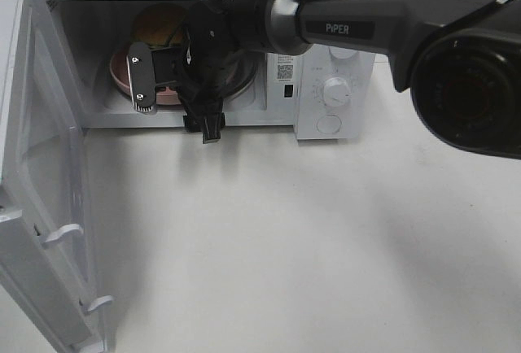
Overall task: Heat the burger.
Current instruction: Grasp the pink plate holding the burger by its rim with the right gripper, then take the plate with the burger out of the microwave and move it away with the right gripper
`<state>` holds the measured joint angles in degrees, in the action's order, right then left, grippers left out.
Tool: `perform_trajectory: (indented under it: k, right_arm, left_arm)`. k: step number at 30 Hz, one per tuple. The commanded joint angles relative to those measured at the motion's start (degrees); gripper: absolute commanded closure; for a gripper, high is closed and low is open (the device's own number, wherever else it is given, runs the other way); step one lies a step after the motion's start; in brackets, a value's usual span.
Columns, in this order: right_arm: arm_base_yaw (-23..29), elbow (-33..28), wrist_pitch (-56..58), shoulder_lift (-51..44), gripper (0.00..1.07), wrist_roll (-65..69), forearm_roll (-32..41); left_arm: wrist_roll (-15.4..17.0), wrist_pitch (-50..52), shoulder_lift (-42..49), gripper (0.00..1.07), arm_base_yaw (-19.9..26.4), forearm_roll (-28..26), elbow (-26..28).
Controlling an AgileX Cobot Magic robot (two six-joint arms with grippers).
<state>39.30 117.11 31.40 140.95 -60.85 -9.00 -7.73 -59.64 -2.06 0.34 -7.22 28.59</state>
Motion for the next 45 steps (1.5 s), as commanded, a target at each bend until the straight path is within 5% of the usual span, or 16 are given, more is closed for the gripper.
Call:
perform_trajectory:
  k: [1,16,21,25,30,35,45]
  right_arm:
    - [0.11,4.30,0.34,2.69,0.29,0.86,2.52]
    - [-0.63,7.33,-0.74,6.30,0.35,0.69,6.13]
    - [-0.74,7.33,-0.97,6.42,0.52,1.20,6.19]
    - [-0.74,7.33,0.06,5.90,0.81,1.26,6.25]
    - [-0.74,7.33,0.52,4.81,0.99,1.15,7.10]
    - [-0.69,7.33,3.38,4.64,1.07,-1.66,7.28]
    - [-0.34,6.47,6.59,3.21,1.07,-4.58,7.28]
  left_arm:
    - [0.06,0.23,0.17,0.23,0.23,-0.40,-0.11]
    - [0.06,0.23,0.17,0.23,0.23,-0.29,-0.11]
    - [0.06,0.23,0.17,0.23,0.23,-0.29,-0.11]
    - [0.06,0.23,0.17,0.23,0.23,-0.29,-0.11]
    - [0.06,0.23,0.17,0.23,0.23,-0.29,-0.11]
    - [0.06,0.23,0.17,0.23,0.23,-0.29,-0.11]
    - [0.06,0.23,0.17,0.23,0.23,-0.29,-0.11]
